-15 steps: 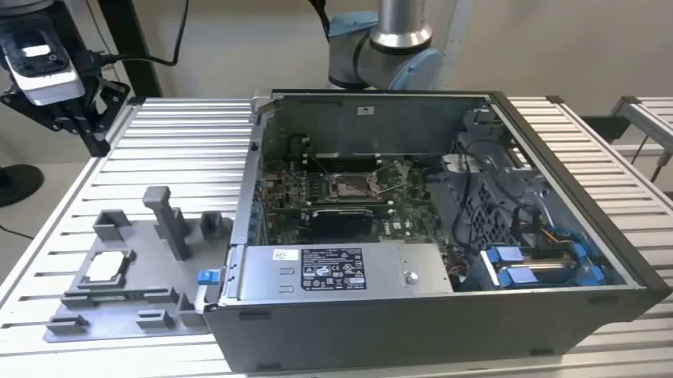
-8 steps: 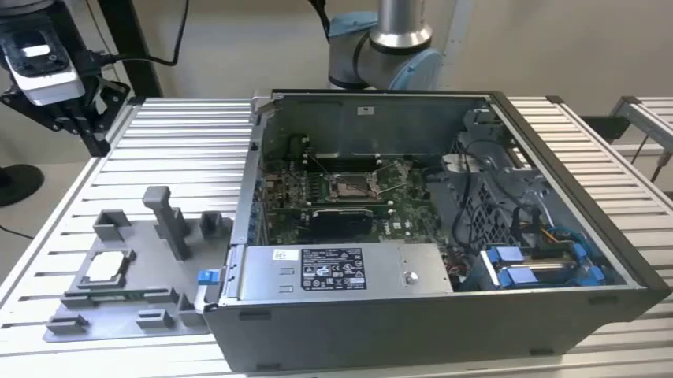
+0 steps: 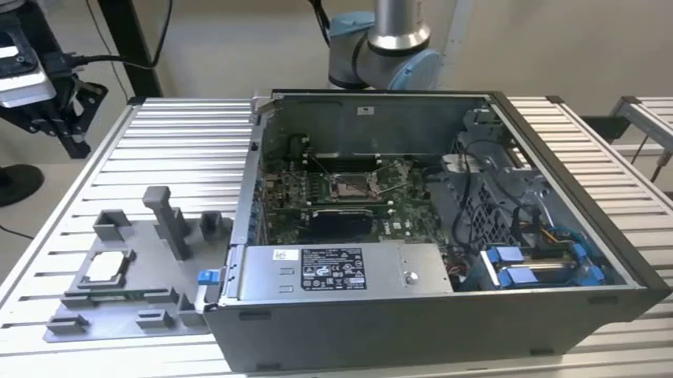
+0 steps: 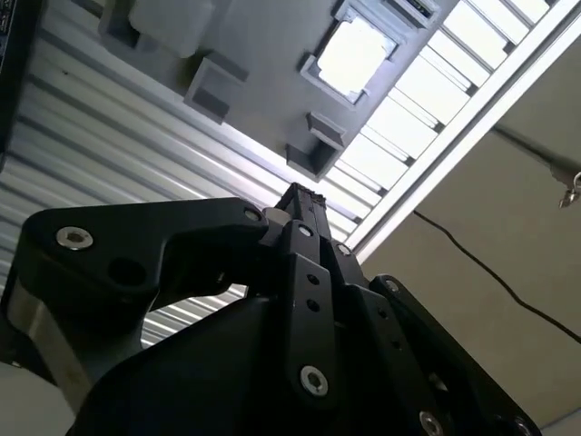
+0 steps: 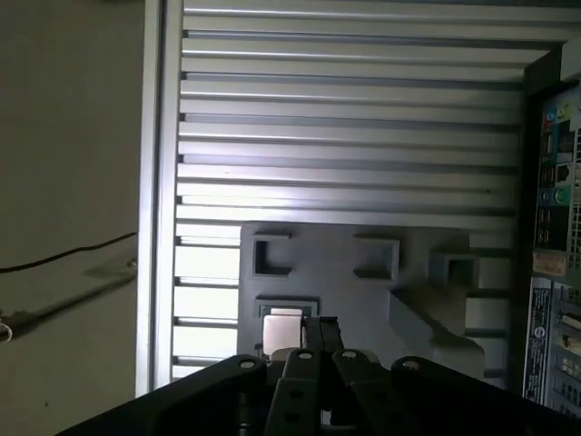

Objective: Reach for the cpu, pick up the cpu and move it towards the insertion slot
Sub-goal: 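Reach for the cpu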

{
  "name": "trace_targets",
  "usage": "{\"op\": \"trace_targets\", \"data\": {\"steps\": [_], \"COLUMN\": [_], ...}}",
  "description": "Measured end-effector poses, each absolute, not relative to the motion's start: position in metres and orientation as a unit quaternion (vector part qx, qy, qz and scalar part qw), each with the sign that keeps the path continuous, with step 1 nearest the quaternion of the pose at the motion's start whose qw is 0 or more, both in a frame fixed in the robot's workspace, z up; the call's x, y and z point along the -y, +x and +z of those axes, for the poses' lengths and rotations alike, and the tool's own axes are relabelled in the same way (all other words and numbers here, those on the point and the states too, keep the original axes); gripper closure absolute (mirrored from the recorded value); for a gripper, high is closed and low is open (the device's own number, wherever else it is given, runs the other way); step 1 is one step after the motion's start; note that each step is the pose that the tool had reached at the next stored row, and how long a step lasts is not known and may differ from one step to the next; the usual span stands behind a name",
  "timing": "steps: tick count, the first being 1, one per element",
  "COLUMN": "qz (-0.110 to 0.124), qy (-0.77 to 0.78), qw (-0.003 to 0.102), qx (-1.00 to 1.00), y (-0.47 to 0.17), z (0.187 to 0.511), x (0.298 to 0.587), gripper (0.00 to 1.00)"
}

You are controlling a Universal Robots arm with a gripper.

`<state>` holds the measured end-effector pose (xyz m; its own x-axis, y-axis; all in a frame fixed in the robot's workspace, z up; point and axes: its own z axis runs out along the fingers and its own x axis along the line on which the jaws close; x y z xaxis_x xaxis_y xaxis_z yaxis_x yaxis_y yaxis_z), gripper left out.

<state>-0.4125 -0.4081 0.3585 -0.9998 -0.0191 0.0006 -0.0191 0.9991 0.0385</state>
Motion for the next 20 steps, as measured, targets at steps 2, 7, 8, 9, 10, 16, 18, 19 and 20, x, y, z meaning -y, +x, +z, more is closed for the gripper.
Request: {"op": "trace_targets", "data": {"steps": [2,7,8,9,10,16,18,19,20], "qz": [-0.019,-0.019,-0.019,-0.019,-0.019,-0.019,-0.019,-0.019,-0.019], "qy": [0.010,0.010,0.010,0.010,0.010,0.010,0.010,0.010,0.010], "qw": [0.000,0.000,0.000,0.001,0.001,0.001,0.001,0.001,0.001], "qx": [1.000,1.000,1.000,1.000,1.000,1.000,1.000,1.000,1.000], "y": [-0.418,-0.419,-0.419,-0.419,-0.419,-0.415,-0.415,-0.415,-0.415], "z": [0.358,0.355,0.355,0.355,0.354,0.353,0.353,0.353,0.353], "x": [0.411,0.429,0.433,0.436,0.439,0.445,0.445,0.445,0.445], "gripper": [1.00,1.00,1.00,1.00,1.00,1.00,1.00,1.00,1.00]}}
